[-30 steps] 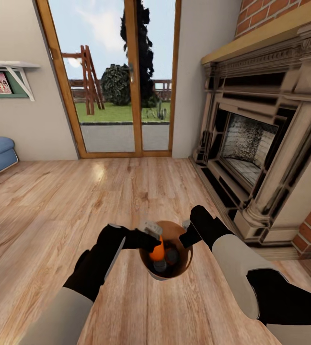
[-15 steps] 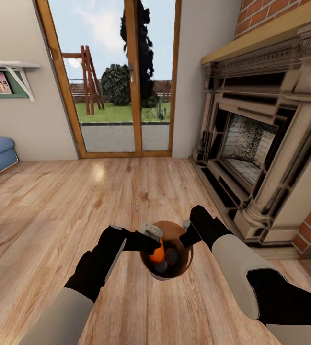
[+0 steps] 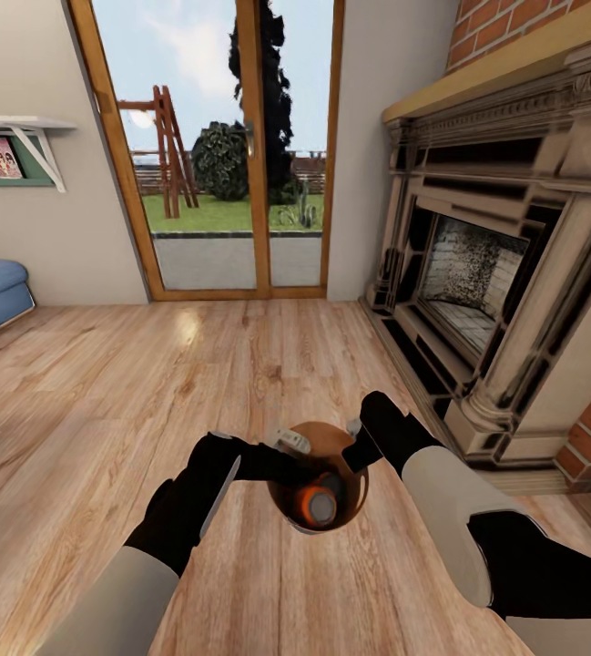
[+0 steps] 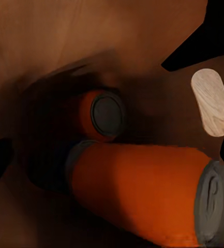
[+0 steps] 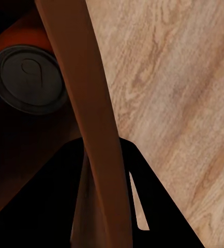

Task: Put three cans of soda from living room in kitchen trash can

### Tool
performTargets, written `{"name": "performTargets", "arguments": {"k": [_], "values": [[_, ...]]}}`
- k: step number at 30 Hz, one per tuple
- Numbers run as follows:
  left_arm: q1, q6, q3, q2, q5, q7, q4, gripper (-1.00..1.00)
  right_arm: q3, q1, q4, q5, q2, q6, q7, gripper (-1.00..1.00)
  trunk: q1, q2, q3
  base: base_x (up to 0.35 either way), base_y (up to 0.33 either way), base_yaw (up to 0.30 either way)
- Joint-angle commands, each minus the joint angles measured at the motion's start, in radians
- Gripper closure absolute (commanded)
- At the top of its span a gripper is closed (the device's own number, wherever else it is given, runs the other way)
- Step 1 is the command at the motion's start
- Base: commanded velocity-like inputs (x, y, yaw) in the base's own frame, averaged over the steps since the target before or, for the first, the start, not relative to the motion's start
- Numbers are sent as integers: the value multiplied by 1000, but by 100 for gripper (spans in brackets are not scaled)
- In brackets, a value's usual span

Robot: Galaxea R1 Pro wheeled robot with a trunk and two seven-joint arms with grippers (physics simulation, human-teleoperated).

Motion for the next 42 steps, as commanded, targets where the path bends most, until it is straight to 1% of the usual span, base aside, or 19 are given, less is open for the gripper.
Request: {"name": "performTargets", "arguments": {"k": [1,7,12,15,19,20,23,24,25,26,28,29,30,32,33,35,39,41,42], "values": [[0,-15,1,2,-50,11,2,-100,-3,-1,-5,-59,0,14,3,100,0,0,0,0,0,0],[1,-14,8,5,-40,-1,-12,-100,-3,-1,-5,-58,0,14,3,100,0,0,0,0,0,0],[2,-10,8,8,-37,-27,-71,-100,-3,-1,-5,-58,-1,14,3,100,0,0,0,0,0,0],[2,0,9,8,-36,-108,-154,-100,-2,-1,-5,-57,-2,14,3,100,0,0,0,0,0,0],[3,31,10,11,-36,-172,-249,-100,-3,-1,-5,-55,-2,14,3,100,0,0,0,0,0,0],[5,58,12,26,-36,-223,-309,-100,-2,-1,-5,-55,-3,14,3,100,0,0,0,0,0,0],[7,88,24,61,-36,-296,-381,-100,-3,-1,-5,-55,-3,14,3,100,0,0,0,0,0,0],[9,97,51,81,-35,-331,-413,-100,-3,-1,-5,-55,-3,14,3,100,0,0,0,0,0,0],[12,103,127,117,-34,-391,-446,-100,-4,-1,-5,-55,-4,14,3,100,0,0,0,0,0,0],[14,102,188,140,-34,-435,-459,-100,-5,-1,-6,-54,-6,14,3,100,0,0,0,0,0,0],[16,101,246,159,-34,-476,-467,-100,-6,-1,-6,-54,-7,14,3,100,0,0,0,0,0,0],[18,99,295,176,-35,-507,-472,-100,-7,-1,-7,-54,-9,14,3,100,0,0,0,0,0,0],[19,96,316,186,-36,-518,-474,-100,-7,-1,-7,-55,-10,14,3,100,0,0,0,0,0,0],[44,52,376,238,-42,-540,-475,-100,-8,-1,-8,-56,-13,14,4,100,0,0,0,0,0,0],[68,11,397,261,-44,-541,-474,-100,-8,-1,-8,-57,-14,14,4,100,0,0,0,0,0,0],[113,-57,432,280,-48,-518,-468,-100,-9,-1,-9,-58,-17,14,5,100,0,0,0,0,0,0],[173,-157,495,291,-50,-441,-438,-100,-11,-1,-10,-59,-30,14,6,100,0,0,0,0,0,0],[213,-234,526,293,-52,-379,-408,-100,-16,-1,-10,-62,-51,14,10,100,0,0,0,0,0,0],[242,-282,538,293,-52,-344,-379,-100,-18,-2,-9,-65,-70,14,13,100,0,0,0,0,0,0]]}}
